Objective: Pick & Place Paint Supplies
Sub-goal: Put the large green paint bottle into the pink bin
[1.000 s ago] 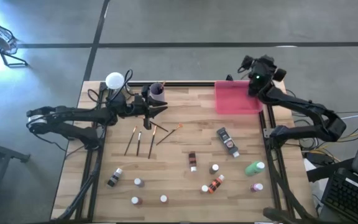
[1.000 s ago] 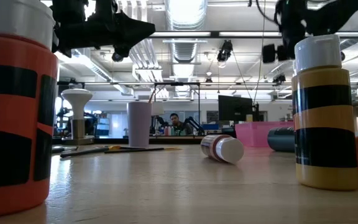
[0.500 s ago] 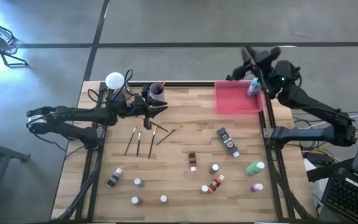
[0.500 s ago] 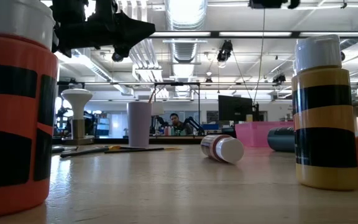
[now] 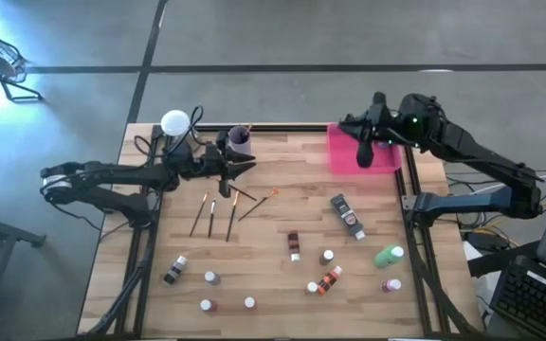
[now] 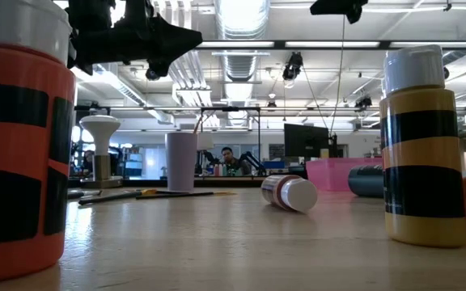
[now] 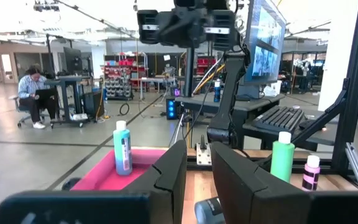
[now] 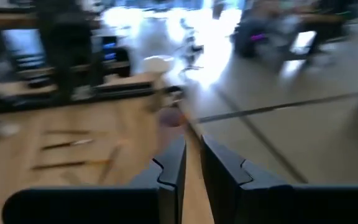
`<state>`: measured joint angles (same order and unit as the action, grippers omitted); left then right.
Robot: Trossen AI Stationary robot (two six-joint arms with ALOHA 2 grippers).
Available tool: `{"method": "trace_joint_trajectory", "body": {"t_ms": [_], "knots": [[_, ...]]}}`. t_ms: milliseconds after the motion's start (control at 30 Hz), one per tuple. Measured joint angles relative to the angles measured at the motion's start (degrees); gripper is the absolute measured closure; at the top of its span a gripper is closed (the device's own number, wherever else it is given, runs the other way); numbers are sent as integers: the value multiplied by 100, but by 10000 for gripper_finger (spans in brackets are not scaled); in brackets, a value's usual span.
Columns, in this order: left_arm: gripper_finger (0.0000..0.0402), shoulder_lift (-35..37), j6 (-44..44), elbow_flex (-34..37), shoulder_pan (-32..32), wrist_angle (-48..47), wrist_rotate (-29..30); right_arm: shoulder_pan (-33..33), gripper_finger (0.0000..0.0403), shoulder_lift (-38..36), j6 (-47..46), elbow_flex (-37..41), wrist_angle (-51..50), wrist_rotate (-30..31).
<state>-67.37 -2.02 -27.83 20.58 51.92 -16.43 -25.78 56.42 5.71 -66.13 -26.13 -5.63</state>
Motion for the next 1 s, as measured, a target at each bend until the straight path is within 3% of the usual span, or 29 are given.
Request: {"method": "trace_joint_trajectory", "body": {"t_ms": [300, 500, 1000], "knots": [[321, 0, -220, 0, 0, -357, 0, 660, 332, -76, -209, 415, -485, -343], [321, 0, -511, 0, 0, -452, -14, 1328, 323, -81, -998, 242, -1305, -338], [321, 0, -544, 0, 0, -355, -18, 3068, 318, -85, -4775, -607, -4661, 269]]}}
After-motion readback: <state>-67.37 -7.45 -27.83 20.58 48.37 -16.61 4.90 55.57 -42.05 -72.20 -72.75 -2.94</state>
